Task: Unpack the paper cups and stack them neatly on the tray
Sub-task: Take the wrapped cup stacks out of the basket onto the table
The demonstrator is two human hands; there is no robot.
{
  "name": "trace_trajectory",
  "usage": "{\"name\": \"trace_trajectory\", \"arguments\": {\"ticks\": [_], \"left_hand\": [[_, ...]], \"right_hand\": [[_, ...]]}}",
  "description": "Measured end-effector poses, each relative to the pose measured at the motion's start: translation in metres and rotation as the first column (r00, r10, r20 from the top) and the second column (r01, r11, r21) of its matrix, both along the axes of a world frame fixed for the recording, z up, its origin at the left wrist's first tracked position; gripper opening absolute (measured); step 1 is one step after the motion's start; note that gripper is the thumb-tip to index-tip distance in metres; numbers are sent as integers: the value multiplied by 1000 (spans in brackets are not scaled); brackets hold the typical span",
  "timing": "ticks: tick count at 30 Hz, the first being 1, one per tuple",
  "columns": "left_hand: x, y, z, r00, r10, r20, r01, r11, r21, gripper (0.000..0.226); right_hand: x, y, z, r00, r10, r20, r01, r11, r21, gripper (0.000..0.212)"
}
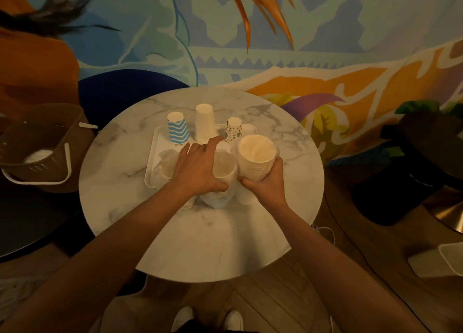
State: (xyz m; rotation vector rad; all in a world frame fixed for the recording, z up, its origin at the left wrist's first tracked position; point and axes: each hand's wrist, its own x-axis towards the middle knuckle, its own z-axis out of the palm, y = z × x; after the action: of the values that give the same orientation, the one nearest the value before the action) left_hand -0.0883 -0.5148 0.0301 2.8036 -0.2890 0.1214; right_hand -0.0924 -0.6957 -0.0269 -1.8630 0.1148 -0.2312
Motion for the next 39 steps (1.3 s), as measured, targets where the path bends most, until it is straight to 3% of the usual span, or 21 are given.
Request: {"name": "trace_trajectory", "arguments": {"ticks": [3, 7, 10, 15, 22, 32, 36, 39], "left_hand": [[-1, 3, 5, 999, 31, 15, -28, 983, -179, 100], [-3, 11, 17, 991, 134, -7, -121, 868, -481, 83], [-1, 23, 27, 979, 201, 31, -155, 836, -527, 76], [-4, 57, 34, 946, 313, 80, -220, 806, -549, 67], [-15, 134, 36, 882, 470, 29, -385, 756, -530, 64], [-25, 344, 9, 818, 575, 1, -502, 715, -486, 51], [-10, 428, -13, 827, 558, -77, -538, 743, -397, 54], [6, 475, -35, 834, 537, -125, -543, 758, -362, 56]], "right_hand": [[1, -2, 15, 999, 8, 43, -9, 1000, 20, 96], [3, -7, 46, 990, 56, 128, -42, 993, -113, 92], [8, 0, 73, 973, 69, 221, -16, 973, -232, 79], [16, 45, 109, 906, 244, 345, -99, 916, -389, 50], [25, 142, 114, 855, 457, 247, -314, 834, -454, 43], [57, 349, 101, 782, 616, 94, -519, 727, -450, 41], [83, 439, 84, 769, 636, -64, -583, 657, -477, 46], [107, 494, 62, 741, 614, -272, -660, 590, -465, 52]]}}
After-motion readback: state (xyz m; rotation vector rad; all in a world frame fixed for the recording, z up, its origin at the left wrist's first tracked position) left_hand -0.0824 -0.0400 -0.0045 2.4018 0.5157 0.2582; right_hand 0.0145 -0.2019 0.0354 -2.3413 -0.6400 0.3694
